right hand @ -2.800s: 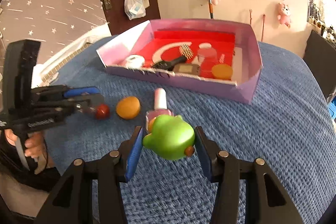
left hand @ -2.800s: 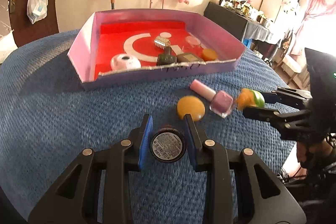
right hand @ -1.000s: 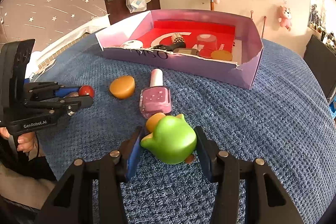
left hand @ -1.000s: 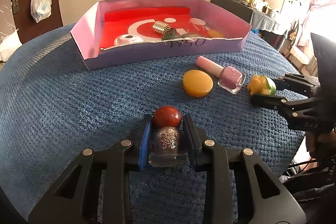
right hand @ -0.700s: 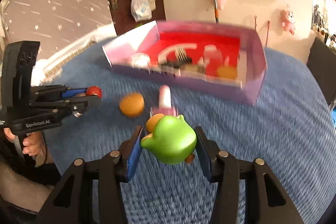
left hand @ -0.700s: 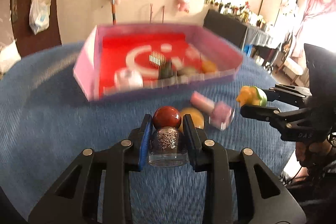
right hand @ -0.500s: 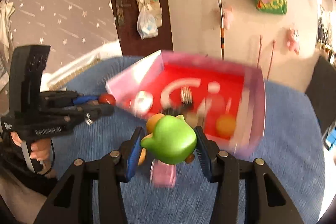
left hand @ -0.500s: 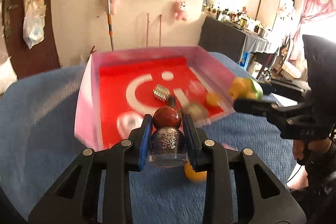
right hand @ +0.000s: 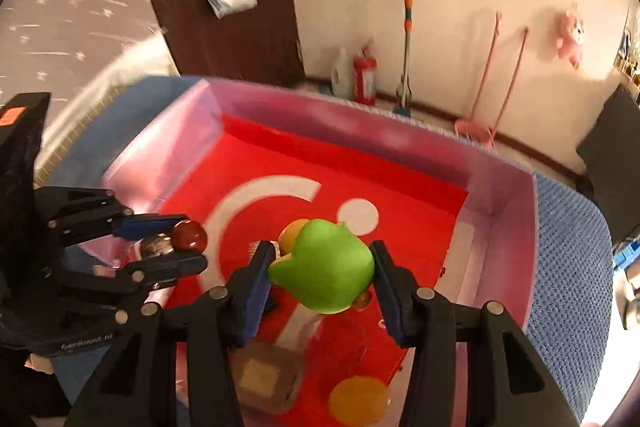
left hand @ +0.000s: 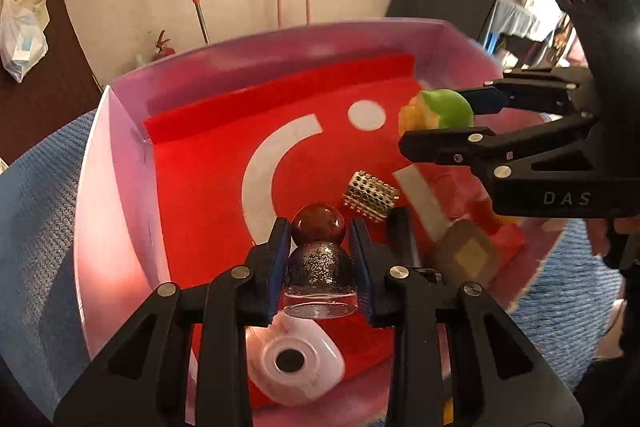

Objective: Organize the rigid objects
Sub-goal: 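Lower both items into the red tray and open both tools, then lift both open tools back out of the tray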

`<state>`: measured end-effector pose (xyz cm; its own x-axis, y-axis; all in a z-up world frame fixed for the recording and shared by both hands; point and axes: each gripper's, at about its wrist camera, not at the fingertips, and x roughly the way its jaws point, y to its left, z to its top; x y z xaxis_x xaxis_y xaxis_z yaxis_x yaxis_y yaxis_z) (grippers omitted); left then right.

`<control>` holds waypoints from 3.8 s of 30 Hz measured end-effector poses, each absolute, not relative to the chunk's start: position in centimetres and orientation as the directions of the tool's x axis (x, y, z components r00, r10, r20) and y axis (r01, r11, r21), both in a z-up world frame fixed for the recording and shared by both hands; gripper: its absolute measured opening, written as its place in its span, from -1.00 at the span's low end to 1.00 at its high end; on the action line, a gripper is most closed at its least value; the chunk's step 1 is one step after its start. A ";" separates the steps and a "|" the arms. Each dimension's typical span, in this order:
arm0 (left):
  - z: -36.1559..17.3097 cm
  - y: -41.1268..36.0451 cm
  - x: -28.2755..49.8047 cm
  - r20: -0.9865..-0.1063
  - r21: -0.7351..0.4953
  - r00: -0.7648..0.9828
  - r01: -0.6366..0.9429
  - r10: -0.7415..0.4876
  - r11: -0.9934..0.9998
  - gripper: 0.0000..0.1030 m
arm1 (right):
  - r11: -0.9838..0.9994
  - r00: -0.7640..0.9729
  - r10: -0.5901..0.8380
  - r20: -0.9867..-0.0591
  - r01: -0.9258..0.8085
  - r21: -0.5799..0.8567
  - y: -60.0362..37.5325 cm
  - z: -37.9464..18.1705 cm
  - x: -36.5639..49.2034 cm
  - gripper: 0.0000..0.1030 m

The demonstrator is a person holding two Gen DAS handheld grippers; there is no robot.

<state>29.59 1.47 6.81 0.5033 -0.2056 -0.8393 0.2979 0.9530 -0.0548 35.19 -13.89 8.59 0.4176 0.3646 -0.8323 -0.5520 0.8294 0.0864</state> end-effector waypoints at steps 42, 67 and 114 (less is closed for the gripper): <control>5.3 1.5 30.5 -0.860 -0.035 0.483 0.263 -0.163 0.964 -0.43 | 0.831 0.326 0.305 -0.895 -0.550 0.083 -12.3 5.2 36.9 0.23; 10.7 2.2 25.5 -0.762 -0.038 0.617 0.260 -0.196 0.965 -0.43 | 0.829 0.415 0.377 -0.828 -0.550 0.101 -14.0 9.8 33.7 0.44; 8.9 1.9 8.7 -0.600 -0.140 0.770 0.164 -0.215 0.976 0.74 | 0.860 0.617 0.447 -0.647 -0.496 0.121 -21.0 8.8 11.4 1.00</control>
<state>8.73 1.95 8.94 0.7704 -0.2154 -0.6001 0.1641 0.9765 -0.1399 11.39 -21.03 8.77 0.6175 0.4469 -0.6473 -0.4959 0.8599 0.1207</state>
